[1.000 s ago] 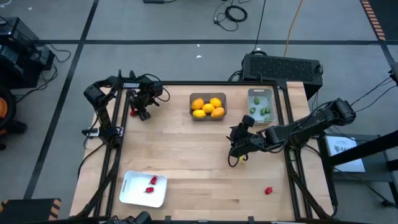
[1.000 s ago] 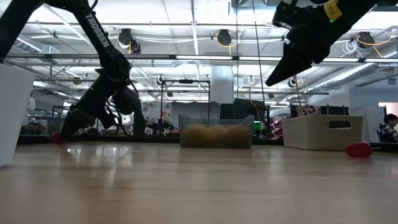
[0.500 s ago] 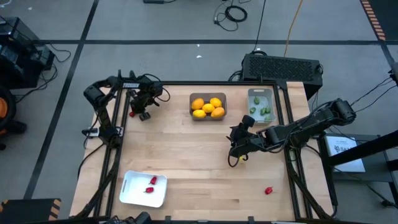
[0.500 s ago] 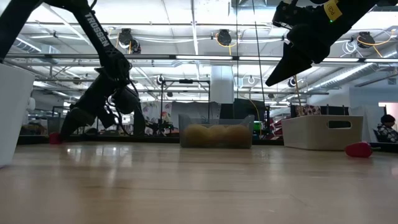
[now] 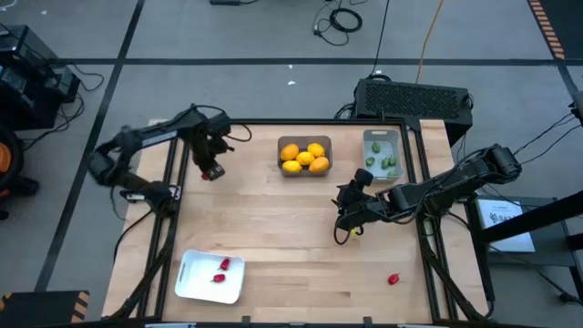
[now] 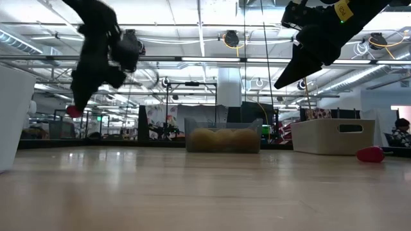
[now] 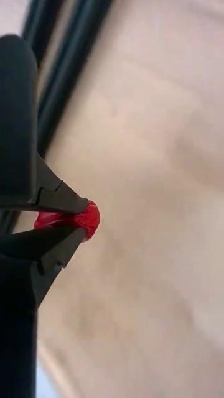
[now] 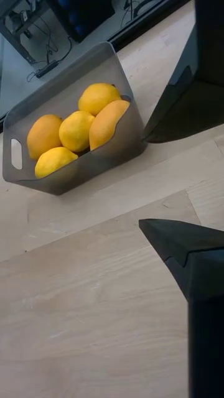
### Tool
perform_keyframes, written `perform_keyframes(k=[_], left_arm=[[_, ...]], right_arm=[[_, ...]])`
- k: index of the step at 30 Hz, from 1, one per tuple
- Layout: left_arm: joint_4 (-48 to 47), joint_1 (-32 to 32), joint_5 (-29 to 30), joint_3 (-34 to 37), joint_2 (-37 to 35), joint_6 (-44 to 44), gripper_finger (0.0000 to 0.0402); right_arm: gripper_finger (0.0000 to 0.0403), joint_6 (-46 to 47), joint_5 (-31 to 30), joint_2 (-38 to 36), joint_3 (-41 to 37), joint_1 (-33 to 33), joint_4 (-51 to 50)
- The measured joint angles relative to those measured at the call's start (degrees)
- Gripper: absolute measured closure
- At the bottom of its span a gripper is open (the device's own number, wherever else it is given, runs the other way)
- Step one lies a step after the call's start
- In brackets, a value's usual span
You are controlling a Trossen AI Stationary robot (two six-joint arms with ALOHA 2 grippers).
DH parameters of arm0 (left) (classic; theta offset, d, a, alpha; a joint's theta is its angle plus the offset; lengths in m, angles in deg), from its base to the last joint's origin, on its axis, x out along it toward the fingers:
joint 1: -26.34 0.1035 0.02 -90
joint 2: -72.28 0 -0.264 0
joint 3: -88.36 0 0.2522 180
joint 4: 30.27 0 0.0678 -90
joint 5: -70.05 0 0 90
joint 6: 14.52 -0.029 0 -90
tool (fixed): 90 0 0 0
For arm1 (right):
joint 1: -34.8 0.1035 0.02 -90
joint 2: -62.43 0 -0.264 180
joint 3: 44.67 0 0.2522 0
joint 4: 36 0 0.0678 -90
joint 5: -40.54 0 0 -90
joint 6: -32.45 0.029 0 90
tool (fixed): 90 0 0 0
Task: Sort produce into baskets
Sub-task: Put the red pepper into the white bin
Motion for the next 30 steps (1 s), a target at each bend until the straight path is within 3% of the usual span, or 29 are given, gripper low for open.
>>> perform_keyframes(k=[6, 13, 21, 30], left_arm=[[-0.4, -13.8, -10.2, 0.0, -12.0, 10.8, 0.0362], [4.1, -38.2, -10.9, 0.0, -19.3, 28.9, 0.0362], [20.7, -63.4, -5.5, 0.0, -16.6, 42.2, 0.0362], [24.5, -80.3, 0.6, 0.0, -6.7, 48.0, 0.0362]], right_arm=[[0.0202, 0.0, 0.0, 0.0, 0.0, 0.0, 0.0], [0.0202, 0.0, 0.0, 0.0, 0.0, 0.0, 1.1], [0.0202, 0.0, 0.0, 0.0, 0.0, 0.0, 5.4], [0.0202, 3.3, 0.0, 0.0, 0.0, 0.0, 11.8]])
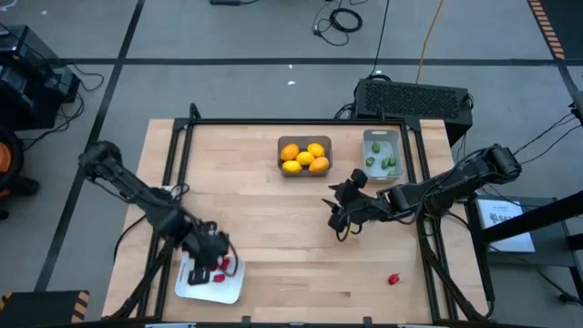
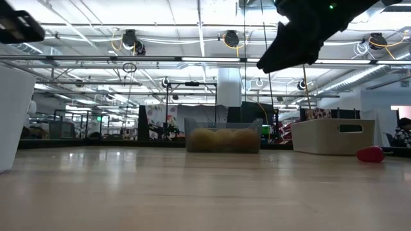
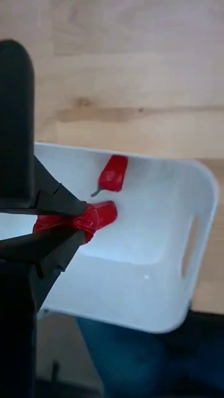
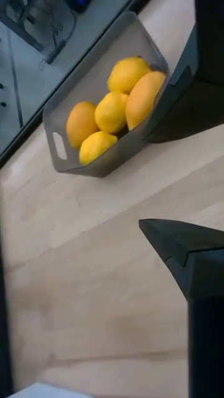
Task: Sort produce into baskets
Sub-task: Put the red pepper into the white bin, then put the pepper into the white bin
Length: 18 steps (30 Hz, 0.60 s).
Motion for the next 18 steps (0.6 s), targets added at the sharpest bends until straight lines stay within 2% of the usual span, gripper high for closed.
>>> perform_keyframes(k=[4, 7, 12, 18], left_arm=[[1.1, -3.2, 3.1, 0.0, 4.5, -1.0, 0.0359], [0.9, -4.0, 3.9, 0.0, 6.7, -1.9, 0.0344], [0.0, -4.5, 4.1, 0.0, 8.1, -2.0, 0.0297], [-3.5, -4.4, 1.8, 0.0, 7.6, -4.8, 0.0247]], right_arm=[[0.0202, 2.2, 1.8, 0.0, 0.0, 0.1, 0.4], [0.0202, 3.3, 6.4, 0.0, 0.0, 0.1, 0.4], [0.0202, 5.4, 15.4, 0.0, 0.3, 0.1, -1.2], [0.0202, 15.1, 20.0, 0.0, 2.7, 0.1, -16.5]])
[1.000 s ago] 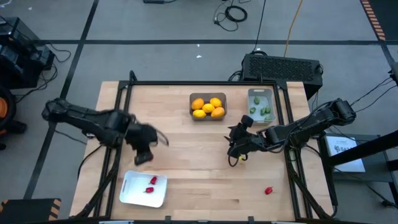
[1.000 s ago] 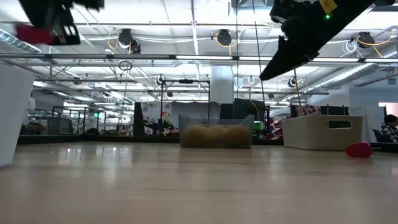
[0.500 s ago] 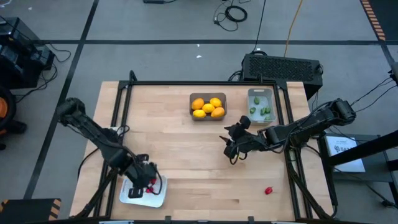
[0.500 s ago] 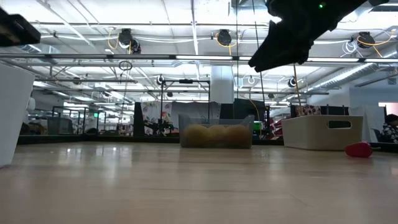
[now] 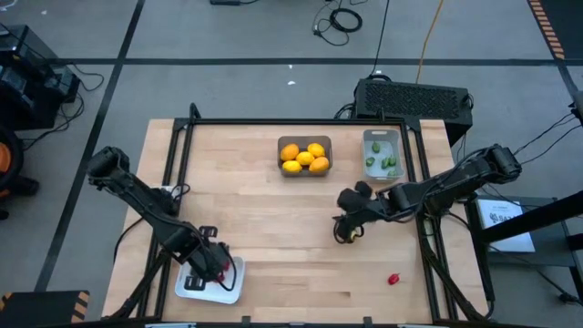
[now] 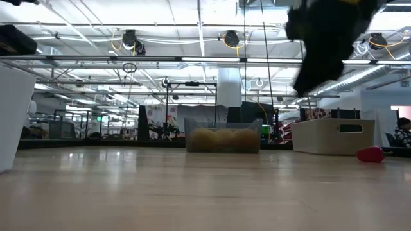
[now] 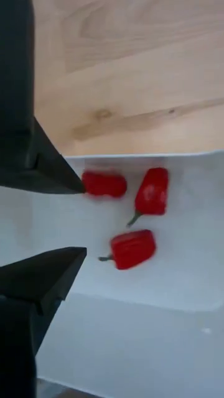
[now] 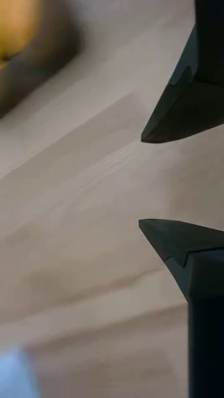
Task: Sort produce into baskets
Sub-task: Put the pepper into the white bin
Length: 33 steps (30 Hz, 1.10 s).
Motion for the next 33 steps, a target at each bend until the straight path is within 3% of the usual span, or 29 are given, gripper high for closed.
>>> perform_keyframes(k=[7, 13, 21, 28, 33], left_arm=[[-1.2, 1.1, -0.1, 0.0, -0.2, -10.9, 0.0233], [-0.7, 6.4, 6.2, 0.0, -2.7, -23.6, 0.0233], [6.9, 17.4, 7.6, 0.8, -9.6, -39.8, 0.0233], [12.4, 25.2, 4.7, 9.8, -19.9, -39.4, 0.0233], [24.1, 26.1, 4.4, 18.4, -26.0, -38.7, 0.0233]], right_arm=[[0.0202, 12.8, 5.2, 0.0, 0.1, 0.0, -17.2], [0.0202, 28.0, 5.4, 0.2, 0.1, 0.0, -28.5], [0.0202, 33.9, 5.6, 1.4, -2.9, 1.4, -28.3], [0.0202, 33.5, 5.6, 4.4, -4.2, 1.6, -26.8], [0.0202, 30.4, 5.7, 7.4, -5.7, 1.6, -23.5]])
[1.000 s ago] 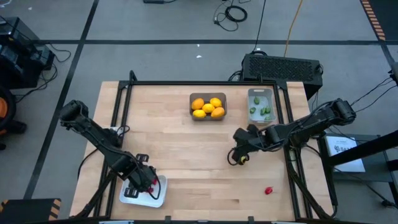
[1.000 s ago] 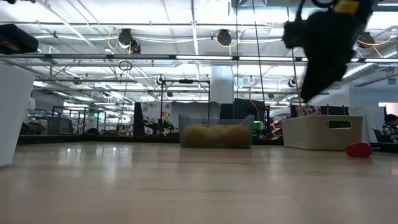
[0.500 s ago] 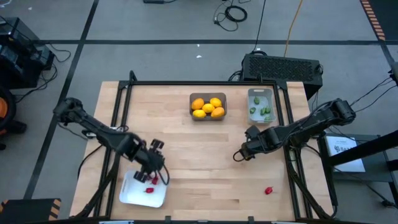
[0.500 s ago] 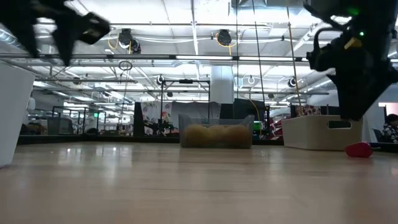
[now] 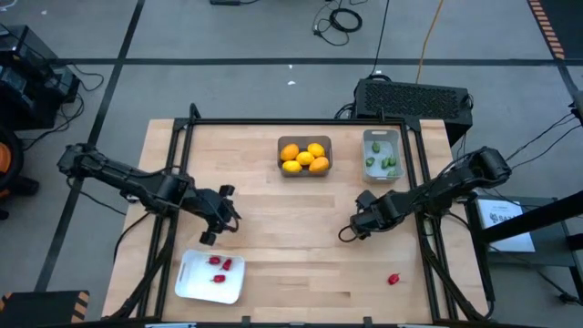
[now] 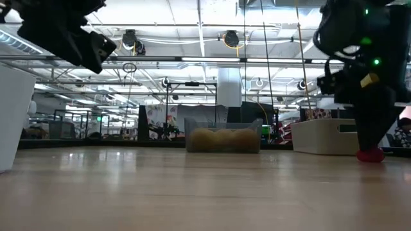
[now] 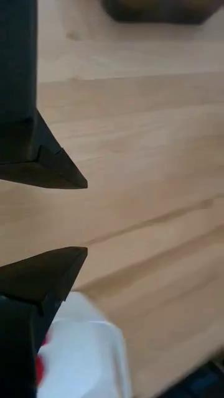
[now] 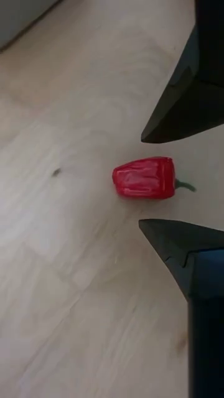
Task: Sort produce into baskets
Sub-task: Put the pepper into the white bin
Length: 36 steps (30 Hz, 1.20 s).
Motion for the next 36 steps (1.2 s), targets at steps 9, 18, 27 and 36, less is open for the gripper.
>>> perform_keyframes(k=[9, 18, 27, 36], left_arm=[[18.7, 3.4, 0.1, 10.5, -2.9, -4.0, 0.0233], [35.6, 16.5, -3.3, 19.4, -4.7, -6.7, 0.0233], [54.7, 18.6, -5.9, 27.1, -4.7, -1.4, 0.0233], [61.3, 18.5, -5.8, 30.8, -4.7, -1.7, 0.0233]], right_arm=[[0.0208, -2.4, 1.2, 4.7, -0.3, 0.0, 0.2], [0.0291, -4.7, 1.3, 4.9, -0.3, 0.0, 3.7], [0.036, -11.8, 3.5, 4.7, 2.6, 0.0, 11.6], [0.0349, -29.4, 5.6, 5.0, 7.3, 0.0, 48.6]])
